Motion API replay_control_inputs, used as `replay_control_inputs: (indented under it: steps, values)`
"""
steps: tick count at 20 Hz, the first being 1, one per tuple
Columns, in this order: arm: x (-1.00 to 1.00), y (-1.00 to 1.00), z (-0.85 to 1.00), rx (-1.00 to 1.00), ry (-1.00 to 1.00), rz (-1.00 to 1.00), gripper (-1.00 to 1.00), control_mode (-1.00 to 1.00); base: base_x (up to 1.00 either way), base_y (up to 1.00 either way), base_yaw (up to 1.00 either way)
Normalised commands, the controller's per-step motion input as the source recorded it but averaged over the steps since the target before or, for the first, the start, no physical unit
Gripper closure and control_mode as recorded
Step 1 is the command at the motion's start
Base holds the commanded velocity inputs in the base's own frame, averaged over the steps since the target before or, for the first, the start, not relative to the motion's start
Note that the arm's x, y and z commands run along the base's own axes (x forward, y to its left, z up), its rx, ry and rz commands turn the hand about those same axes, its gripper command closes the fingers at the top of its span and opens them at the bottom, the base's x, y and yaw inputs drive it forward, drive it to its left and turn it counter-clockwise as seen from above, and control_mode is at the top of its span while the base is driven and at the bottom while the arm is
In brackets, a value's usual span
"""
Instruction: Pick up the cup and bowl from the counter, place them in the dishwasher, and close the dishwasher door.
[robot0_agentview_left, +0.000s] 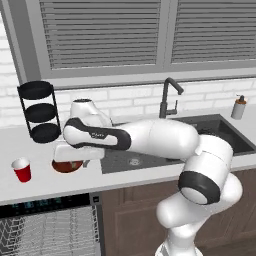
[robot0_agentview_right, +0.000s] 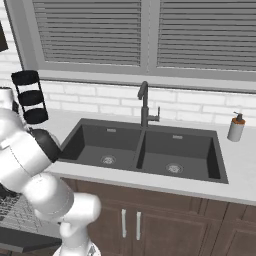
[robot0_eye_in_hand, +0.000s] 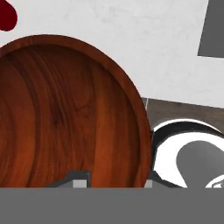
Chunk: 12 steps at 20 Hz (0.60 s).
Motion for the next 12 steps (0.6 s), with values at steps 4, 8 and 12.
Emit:
replay_control_inputs:
  steps: [4,8,12]
  values:
    - [-0.54,0.35,-0.01,-0.43,0.0,0.21,1.0,-1.0,0.0,0.0,0.0]
    - [-0.62,0.1,-0.31,-0.08,-0.29,0.17,1.0,-1.0,0.0,0.0,0.0]
    - [-0.41,0.04,-0.25,0.0,-0.31,0.12,1.0,-1.0,0.0,0.0,0.0]
